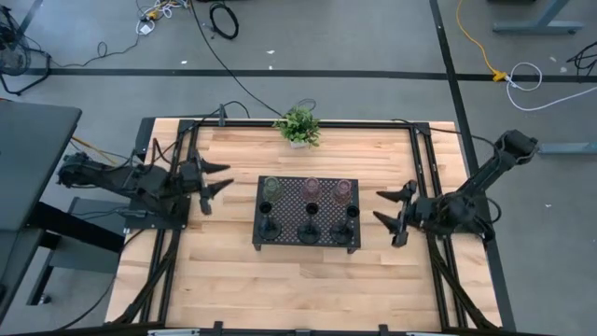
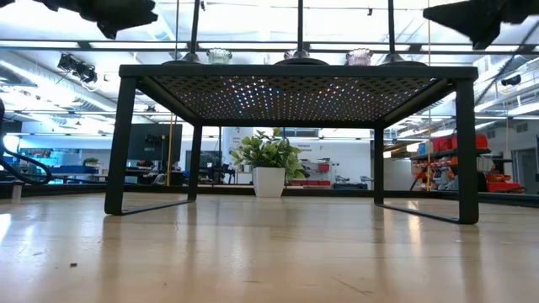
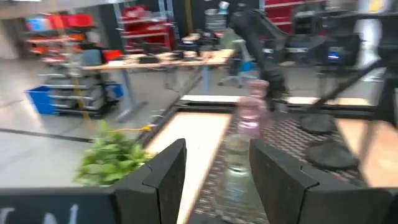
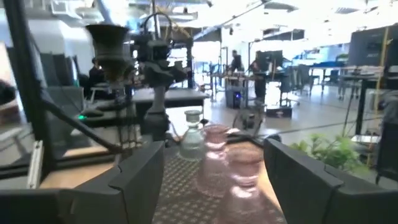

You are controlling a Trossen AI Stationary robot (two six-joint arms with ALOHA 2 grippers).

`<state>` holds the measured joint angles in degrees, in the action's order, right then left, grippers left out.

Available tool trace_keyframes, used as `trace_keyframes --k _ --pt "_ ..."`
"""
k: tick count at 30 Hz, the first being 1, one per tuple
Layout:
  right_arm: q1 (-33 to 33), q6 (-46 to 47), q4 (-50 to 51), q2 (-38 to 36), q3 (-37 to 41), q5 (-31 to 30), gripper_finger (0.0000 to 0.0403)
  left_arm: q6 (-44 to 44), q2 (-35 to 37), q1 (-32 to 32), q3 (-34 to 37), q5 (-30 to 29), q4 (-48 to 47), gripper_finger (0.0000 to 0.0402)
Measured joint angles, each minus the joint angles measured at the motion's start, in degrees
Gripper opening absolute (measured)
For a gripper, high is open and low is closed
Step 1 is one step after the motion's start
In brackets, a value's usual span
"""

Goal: Pick & Place candle stick holders
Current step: Return to Home Position

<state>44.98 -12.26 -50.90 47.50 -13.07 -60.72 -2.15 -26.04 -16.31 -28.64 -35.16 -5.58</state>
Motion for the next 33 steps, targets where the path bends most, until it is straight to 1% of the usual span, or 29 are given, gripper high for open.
trace_keyframes --k 3,5,7,11,14,17,20,23,24,25,29,31,33 --pt "-3.7 -0.1 2.3 -5.7 2.7 3.2 0.0272 -1.3 0.5 4.3 0.0 0.7 -0.5 0.0179" --pt "-6.3 -0.2 6.2 -9.8 4.0 4.1 0.0272 -1.5 0.7 8.0 1.0 3.4 0.6 0.0178" --pt "-8.9 1.3 10.3 -13.5 4.4 6.2 0.0272 -1.5 1.5 12.0 3.6 6.9 3.0 0.0178" --pt "-13.8 7.7 22.4 -19.5 4.6 10.6 0.0272 0.8 4.5 19.9 9.4 13.6 3.2 0.0178" --pt "-17.3 13.2 31.1 -22.9 4.6 13.9 0.0272 2.5 7.9 24.6 13.3 22.0 4.2 0.0178" --pt "-19.8 15.9 34.9 -24.7 4.6 14.7 0.0272 4.5 11.4 28.0 17.3 26.8 4.0 0.0178" --pt "-21.5 16.4 34.9 -25.3 5.1 18.2 0.0272 4.8 15.0 29.6 21.6 29.0 4.9 0.0178" --pt "-23.2 19.8 34.1 -25.2 8.4 18.9 0.0272 8.0 18.2 30.3 27.0 29.7 6.6 0.0178" --pt "-23.6 21.0 32.8 -25.2 9.9 19.5 0.0272 9.1 18.8 30.3 28.1 31.6 8.0 0.0178" --pt "-23.8 21.9 30.8 -25.2 11.6 19.7 0.0272 9.3 19.6 30.2 28.0 33.6 7.1 0.0178" --pt "-24.3 26.3 34.0 -24.3 12.2 18.1 0.0272 9.1 19.7 28.5 28.0 36.5 7.8 0.0178" --pt "-24.3 25.9 33.4 -24.1 12.2 17.7 0.0272 8.7 19.8 27.0 28.0 35.7 7.7 0.0178" --pt "-24.3 24.0 31.2 -24.1 12.2 18.6 0.0272 8.5 19.3 25.2 28.1 32.5 7.4 0.0178"
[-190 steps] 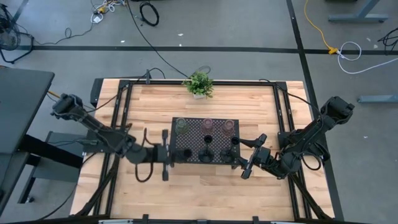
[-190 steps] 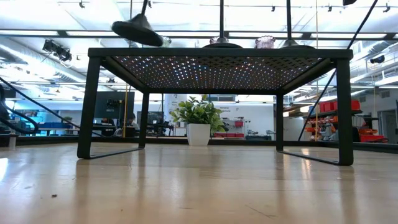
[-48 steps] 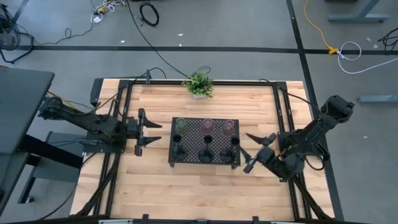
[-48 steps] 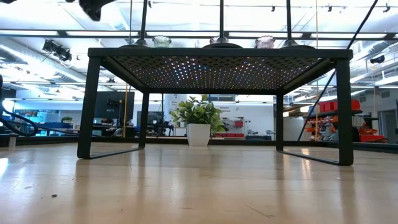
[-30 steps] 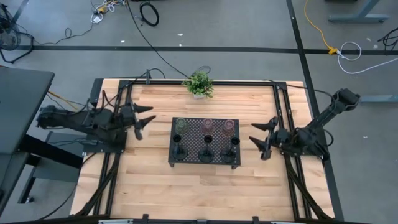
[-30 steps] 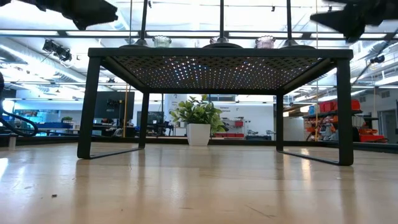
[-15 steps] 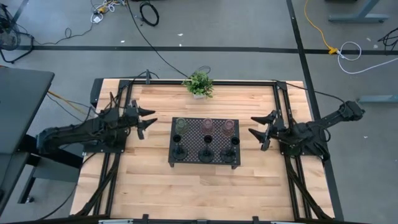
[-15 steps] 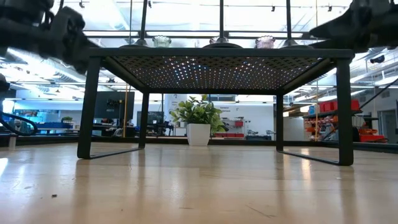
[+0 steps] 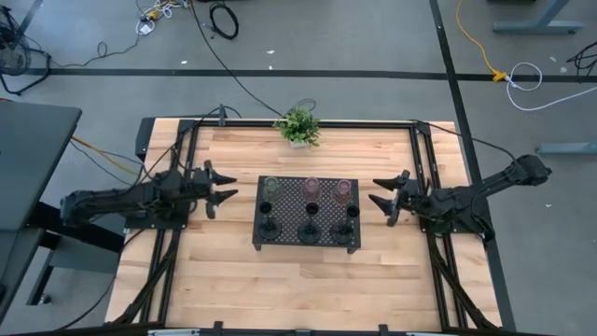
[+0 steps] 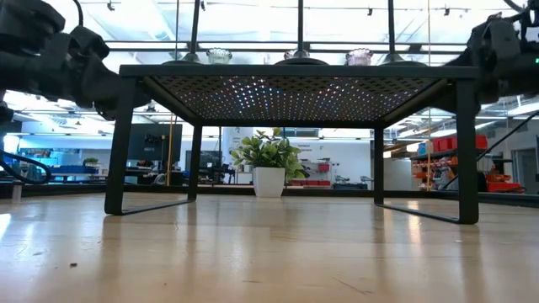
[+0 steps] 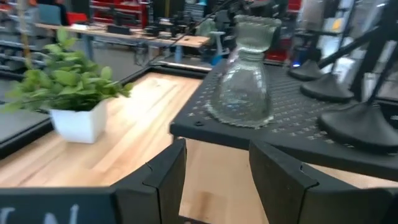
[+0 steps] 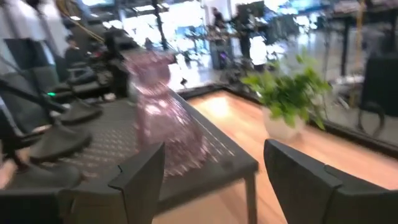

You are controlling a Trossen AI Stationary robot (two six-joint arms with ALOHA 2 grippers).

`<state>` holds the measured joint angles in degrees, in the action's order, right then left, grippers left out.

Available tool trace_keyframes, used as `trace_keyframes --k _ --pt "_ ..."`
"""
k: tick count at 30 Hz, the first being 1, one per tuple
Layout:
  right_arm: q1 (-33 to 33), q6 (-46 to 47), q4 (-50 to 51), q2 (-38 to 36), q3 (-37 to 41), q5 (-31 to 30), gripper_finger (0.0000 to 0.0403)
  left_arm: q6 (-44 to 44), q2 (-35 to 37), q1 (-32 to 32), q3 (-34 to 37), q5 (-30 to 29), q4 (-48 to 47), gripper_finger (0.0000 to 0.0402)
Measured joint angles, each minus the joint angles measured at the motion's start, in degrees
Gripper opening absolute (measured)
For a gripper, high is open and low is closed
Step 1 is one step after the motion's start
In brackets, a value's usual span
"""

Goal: Pick & Place candle stick holders
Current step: Return to Home Position

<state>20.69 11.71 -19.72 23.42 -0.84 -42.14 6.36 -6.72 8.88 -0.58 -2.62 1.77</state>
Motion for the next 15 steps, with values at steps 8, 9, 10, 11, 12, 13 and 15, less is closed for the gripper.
trace_keyframes --k 8,9,10,11,12,13,15 --pt "0.0 -4.2 -2.3 0.0 0.0 1.0 0.0272 -5.3 -0.9 -5.4 0.0 -6.1 0.8 0.0178" --pt "0.0 -4.2 -2.2 0.0 0.0 0.4 0.0272 -5.3 -0.9 -5.5 0.0 -6.2 0.9 0.0178" --pt "0.0 -4.2 -2.2 0.0 0.0 0.1 0.0272 -5.3 -1.1 -5.6 0.0 -6.3 0.9 0.0178" --pt "0.0 -4.0 -2.2 0.0 0.0 0.0 0.0272 -5.3 -1.2 -5.5 0.0 -6.0 0.9 0.0178" --pt "0.0 -3.7 -2.1 0.0 0.0 0.0 0.0272 -5.3 -1.2 -5.5 0.0 -5.5 0.8 0.0178" --pt "0.0 -3.2 -2.1 0.0 0.0 0.1 0.0272 -5.3 -1.2 -5.5 0.0 -5.2 0.8 0.0178" --pt "0.0 -2.9 -2.1 0.0 0.0 0.1 0.0272 -5.4 -1.2 -5.6 0.0 -5.1 0.7 0.0178"
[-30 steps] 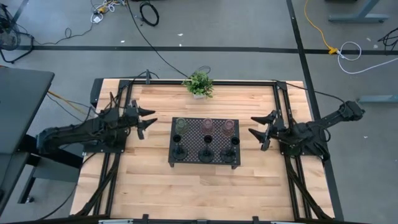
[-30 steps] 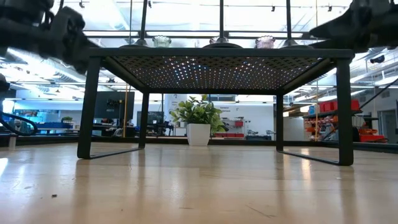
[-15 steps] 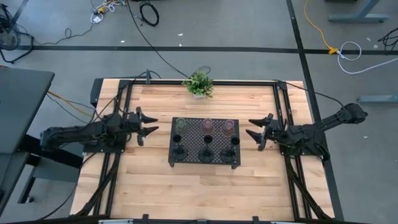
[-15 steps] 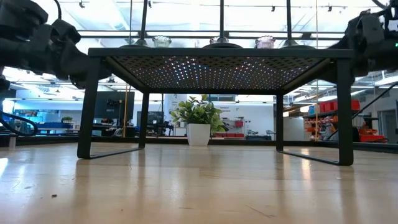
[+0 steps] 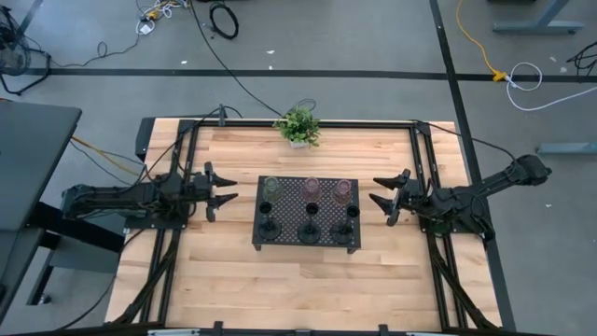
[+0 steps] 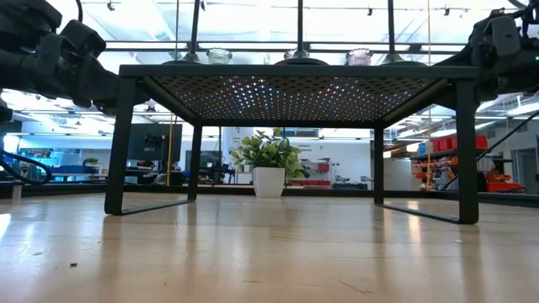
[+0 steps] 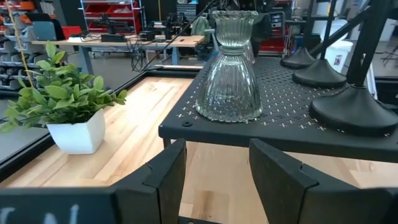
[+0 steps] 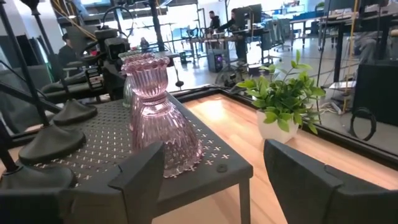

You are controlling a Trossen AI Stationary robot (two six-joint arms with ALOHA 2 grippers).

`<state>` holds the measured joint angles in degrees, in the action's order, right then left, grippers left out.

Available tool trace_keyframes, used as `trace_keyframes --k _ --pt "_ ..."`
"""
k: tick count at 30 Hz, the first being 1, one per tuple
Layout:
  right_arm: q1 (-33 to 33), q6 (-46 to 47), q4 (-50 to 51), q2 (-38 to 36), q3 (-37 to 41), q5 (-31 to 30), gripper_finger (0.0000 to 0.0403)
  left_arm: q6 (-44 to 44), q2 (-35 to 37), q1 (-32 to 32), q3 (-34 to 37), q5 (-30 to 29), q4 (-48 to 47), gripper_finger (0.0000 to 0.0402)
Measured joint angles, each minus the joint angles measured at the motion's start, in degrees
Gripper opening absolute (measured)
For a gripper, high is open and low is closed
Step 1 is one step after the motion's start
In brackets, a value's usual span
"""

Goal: Pick & Place candle stick holders
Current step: Return to Home Position

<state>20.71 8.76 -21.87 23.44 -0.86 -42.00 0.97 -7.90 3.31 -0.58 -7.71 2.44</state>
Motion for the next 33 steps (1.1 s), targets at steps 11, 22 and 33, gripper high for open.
trace_keyframes --k 11,22,33 --pt "0.0 -0.9 0.0 0.0 0.0 0.0 0.0272 -0.1 0.0 0.0 0.0 -0.1 0.4 0.0178" --pt "-0.1 -0.9 0.3 -2.7 0.0 1.6 0.0272 -0.1 7.8 -3.0 0.1 0.1 0.5 0.0178" --pt "-11.6 -0.2 11.5 -5.2 -0.1 6.8 0.0272 -0.1 7.8 -3.1 0.1 0.7 5.4 0.0179"
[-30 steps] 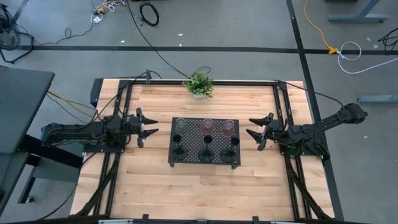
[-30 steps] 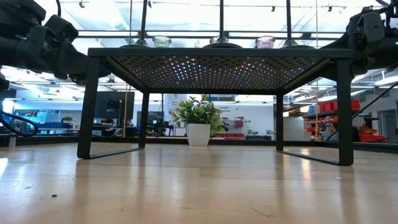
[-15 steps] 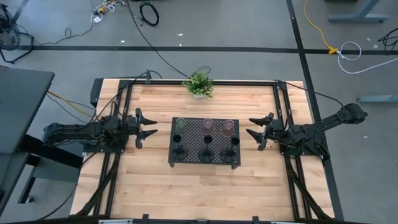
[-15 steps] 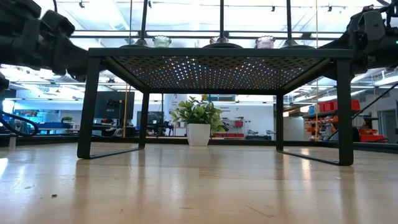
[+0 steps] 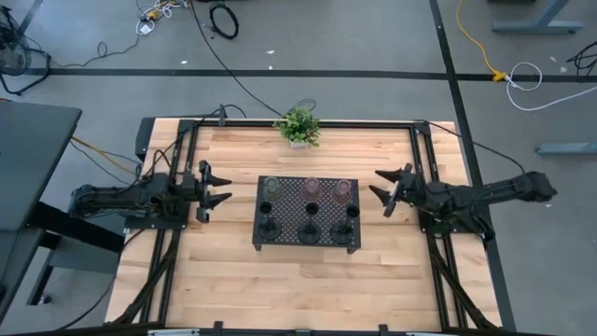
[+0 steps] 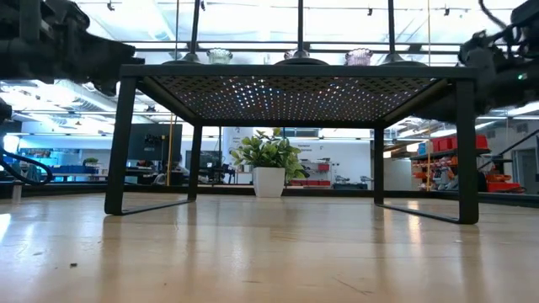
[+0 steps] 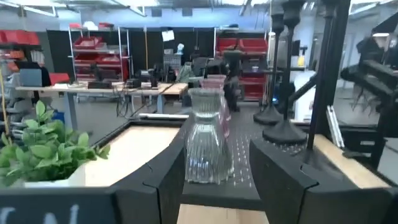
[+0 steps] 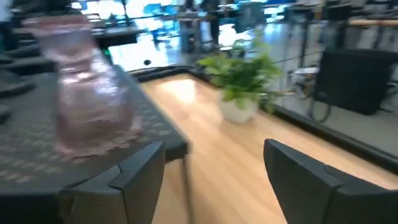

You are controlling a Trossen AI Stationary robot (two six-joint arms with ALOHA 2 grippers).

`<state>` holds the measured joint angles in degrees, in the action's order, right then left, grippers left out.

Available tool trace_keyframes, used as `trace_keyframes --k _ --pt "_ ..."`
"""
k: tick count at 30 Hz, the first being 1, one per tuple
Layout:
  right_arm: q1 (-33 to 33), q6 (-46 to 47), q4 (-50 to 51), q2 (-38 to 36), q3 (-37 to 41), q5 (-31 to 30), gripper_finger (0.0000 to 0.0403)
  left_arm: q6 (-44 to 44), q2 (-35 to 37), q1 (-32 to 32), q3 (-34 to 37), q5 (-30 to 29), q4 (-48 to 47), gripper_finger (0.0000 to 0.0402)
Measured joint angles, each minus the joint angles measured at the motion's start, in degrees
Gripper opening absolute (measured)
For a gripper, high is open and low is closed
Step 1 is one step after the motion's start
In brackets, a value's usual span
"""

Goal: Pick & Place candle stick holders
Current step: Return to Home Position

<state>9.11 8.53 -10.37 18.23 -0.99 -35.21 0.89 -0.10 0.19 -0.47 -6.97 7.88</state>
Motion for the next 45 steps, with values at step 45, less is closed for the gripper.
trace_keyframes --k 45 --pt "-4.2 -0.2 6.2 -17.6 0.1 0.2 0.0272 0.0 -0.2 -0.1 0.0 0.2 1.2 0.0179"
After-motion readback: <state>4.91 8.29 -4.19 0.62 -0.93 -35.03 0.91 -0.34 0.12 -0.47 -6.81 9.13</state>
